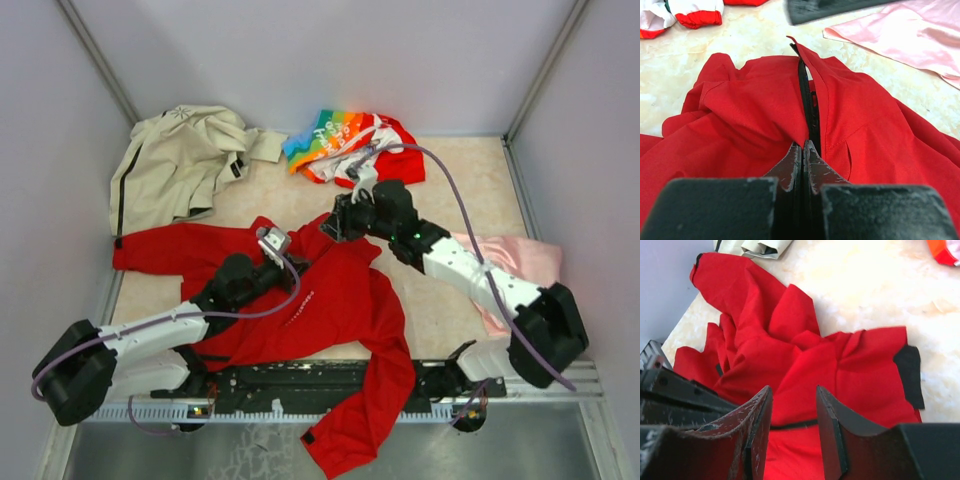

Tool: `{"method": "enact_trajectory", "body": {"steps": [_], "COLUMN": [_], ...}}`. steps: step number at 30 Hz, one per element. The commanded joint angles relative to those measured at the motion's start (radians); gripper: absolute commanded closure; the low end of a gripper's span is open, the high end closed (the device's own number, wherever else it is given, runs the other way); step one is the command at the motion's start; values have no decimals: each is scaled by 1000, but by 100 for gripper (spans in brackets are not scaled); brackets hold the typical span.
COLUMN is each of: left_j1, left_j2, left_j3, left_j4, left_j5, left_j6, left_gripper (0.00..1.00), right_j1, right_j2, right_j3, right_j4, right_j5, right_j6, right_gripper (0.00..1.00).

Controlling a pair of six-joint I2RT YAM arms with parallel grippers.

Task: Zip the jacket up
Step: Zip the zipper on the jacket.

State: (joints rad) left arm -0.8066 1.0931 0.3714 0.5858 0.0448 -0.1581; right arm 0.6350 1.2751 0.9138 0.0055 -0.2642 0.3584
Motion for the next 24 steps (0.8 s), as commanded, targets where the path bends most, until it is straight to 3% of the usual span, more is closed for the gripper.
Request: {"method": "enact_trajectory", "body": {"steps": [1, 8, 18, 24], "left_j1": [1, -6, -17, -19], "left_j2": [-12, -7, -1, -6], "left_j3": [36, 56, 78, 77], "left_j4": [23, -25, -78, -84], "left_j5": [30, -8, -63, -101], "left_j6": [43, 69, 88, 85], "left_gripper": [100, 100, 100, 100], "right_j1": [40, 48, 48, 46], "right_j2": [129, 287, 246, 171], "right_j3": [187, 309, 205, 57], "right_j4": [-77, -221, -320, -211], "right_j5": [-18, -46, -22, -91], "right_j6": [-60, -124, -209, -222], "right_gripper": [59, 57, 54, 51]}}
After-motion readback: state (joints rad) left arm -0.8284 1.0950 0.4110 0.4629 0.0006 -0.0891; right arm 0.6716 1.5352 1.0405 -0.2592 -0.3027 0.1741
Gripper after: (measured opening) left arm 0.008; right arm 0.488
